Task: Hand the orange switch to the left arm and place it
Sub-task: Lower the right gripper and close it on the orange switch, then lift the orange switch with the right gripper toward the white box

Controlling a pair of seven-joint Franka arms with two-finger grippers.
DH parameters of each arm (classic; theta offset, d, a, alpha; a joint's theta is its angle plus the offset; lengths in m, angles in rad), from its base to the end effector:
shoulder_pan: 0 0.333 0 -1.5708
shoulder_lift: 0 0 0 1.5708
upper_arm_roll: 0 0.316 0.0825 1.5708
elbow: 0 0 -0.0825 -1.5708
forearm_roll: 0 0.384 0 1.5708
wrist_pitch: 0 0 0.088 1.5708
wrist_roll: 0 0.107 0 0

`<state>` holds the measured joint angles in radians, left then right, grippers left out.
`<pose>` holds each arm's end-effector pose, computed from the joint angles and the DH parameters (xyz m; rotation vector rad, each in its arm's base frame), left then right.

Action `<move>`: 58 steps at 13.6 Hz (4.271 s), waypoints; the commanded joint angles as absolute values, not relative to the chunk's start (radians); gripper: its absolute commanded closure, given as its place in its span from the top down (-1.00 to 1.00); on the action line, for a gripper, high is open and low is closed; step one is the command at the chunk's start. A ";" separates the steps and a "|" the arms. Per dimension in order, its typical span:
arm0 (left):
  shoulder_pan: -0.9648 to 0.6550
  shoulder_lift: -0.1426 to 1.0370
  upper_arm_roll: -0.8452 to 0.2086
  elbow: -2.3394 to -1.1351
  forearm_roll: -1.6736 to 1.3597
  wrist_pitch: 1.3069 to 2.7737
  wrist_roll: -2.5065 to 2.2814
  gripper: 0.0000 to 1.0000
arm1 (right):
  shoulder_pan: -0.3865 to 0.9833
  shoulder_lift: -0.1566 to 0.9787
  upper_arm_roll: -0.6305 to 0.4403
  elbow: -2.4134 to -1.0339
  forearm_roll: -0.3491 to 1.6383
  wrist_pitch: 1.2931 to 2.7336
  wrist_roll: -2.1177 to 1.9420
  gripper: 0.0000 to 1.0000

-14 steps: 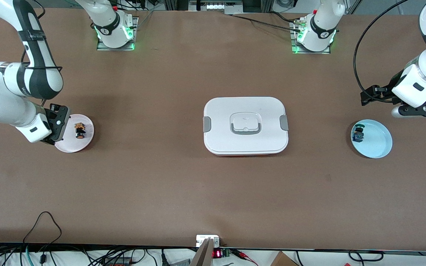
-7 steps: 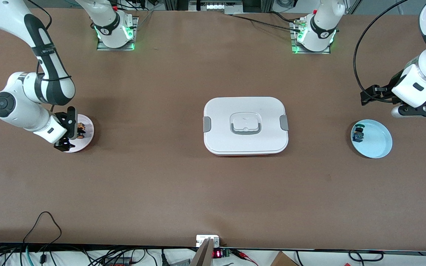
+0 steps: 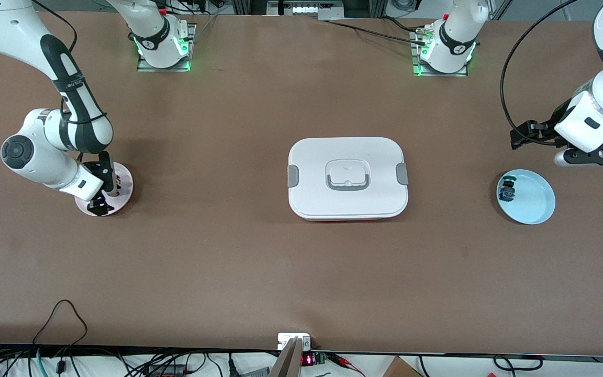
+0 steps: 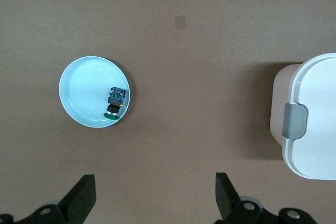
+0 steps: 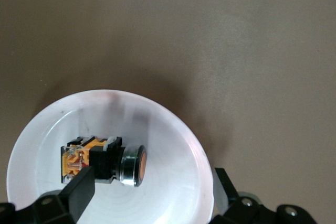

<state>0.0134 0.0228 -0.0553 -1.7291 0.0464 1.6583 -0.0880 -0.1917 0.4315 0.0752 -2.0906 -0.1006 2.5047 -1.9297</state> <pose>0.5596 -0.0186 0.5444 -3.0871 -0.0615 0.1398 0.5796 -0.0673 0.2130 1.8417 2.5428 -0.0495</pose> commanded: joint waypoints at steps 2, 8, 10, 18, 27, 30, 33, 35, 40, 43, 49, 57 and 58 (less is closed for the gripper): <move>0.018 0.032 -0.057 -1.703 0.025 1.635 -0.077 1.00 | -0.221 0.413 0.087 -2.131 -0.110 2.523 -1.986 1.00; 0.020 0.034 -0.057 -1.701 0.025 1.635 -0.075 1.00 | -0.233 0.408 0.089 -2.151 -0.110 2.520 -1.988 1.00; 0.020 0.035 -0.057 -1.698 0.025 1.635 -0.078 1.00 | -0.233 0.407 0.090 -2.163 -0.106 2.520 -1.987 1.00; 0.023 0.035 -0.057 -1.697 0.025 1.635 -0.078 1.00 | -0.233 0.408 0.091 -2.180 -0.103 2.522 -1.987 1.00; 0.025 0.035 -0.055 -1.698 0.025 1.635 -0.078 1.00 | -0.238 0.429 0.091 -2.178 -0.100 2.545 -1.987 0.73; 0.026 0.034 -0.055 -1.698 0.025 1.631 -0.077 1.00 | -0.241 0.439 0.091 -2.178 -0.100 2.551 -1.987 0.60; 0.026 0.035 -0.055 -1.697 0.025 1.632 -0.077 1.00 | -0.239 0.437 0.092 -2.177 -0.100 2.551 -1.983 -0.20; 0.028 0.035 -0.055 -1.697 0.025 1.632 -0.077 1.00 | -0.239 0.431 0.094 -2.168 -0.098 2.546 -1.974 -0.60; 0.028 0.035 -0.055 -1.697 0.025 1.632 -0.078 1.00 | -0.226 0.420 0.141 -2.012 0.023 2.313 -1.959 -1.00; 0.028 0.034 -0.055 -1.697 0.025 1.631 -0.078 1.00 | -0.213 0.430 0.182 -1.895 0.061 2.163 -1.930 -1.00; 0.026 0.035 -0.055 -1.697 0.025 1.631 -0.077 1.00 | -0.203 0.429 0.359 -1.795 0.254 2.042 -1.715 -1.00; 0.044 0.072 -0.051 -1.664 -0.041 1.602 -0.069 1.00 | -0.072 0.437 0.425 -1.726 0.818 2.068 -1.642 -1.00; 0.044 0.075 -0.051 -1.664 -0.066 1.568 -0.068 1.00 | -0.049 0.437 0.425 -1.720 0.900 2.069 -1.637 -1.00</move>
